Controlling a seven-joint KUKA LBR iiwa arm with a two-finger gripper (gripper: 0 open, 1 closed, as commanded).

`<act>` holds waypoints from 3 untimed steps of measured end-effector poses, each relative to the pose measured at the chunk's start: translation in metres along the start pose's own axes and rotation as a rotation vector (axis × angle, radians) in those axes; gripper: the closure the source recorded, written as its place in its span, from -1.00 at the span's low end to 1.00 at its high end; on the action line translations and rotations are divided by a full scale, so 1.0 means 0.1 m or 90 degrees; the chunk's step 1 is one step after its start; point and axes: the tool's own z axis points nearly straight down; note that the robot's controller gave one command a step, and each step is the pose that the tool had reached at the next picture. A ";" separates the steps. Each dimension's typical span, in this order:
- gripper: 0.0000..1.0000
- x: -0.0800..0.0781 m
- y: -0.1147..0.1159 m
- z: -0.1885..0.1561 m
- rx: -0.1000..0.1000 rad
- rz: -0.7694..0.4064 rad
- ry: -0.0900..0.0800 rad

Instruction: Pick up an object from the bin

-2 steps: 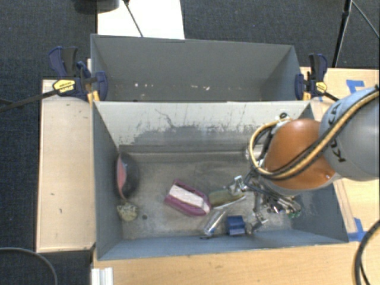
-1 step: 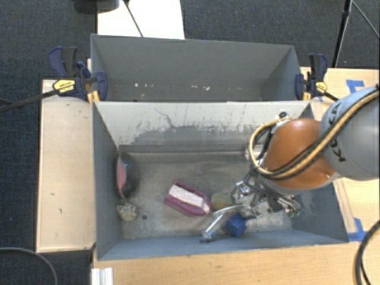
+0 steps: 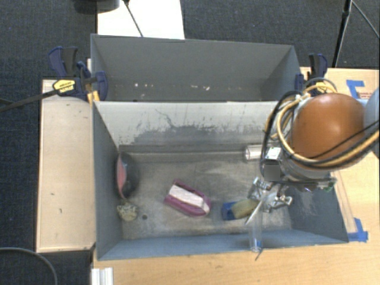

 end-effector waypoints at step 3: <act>1.00 0.49 -0.79 -0.25 -0.009 -0.049 0.004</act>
Offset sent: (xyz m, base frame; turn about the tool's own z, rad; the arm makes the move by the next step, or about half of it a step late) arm 0.0163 -0.0433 -0.0308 -0.0045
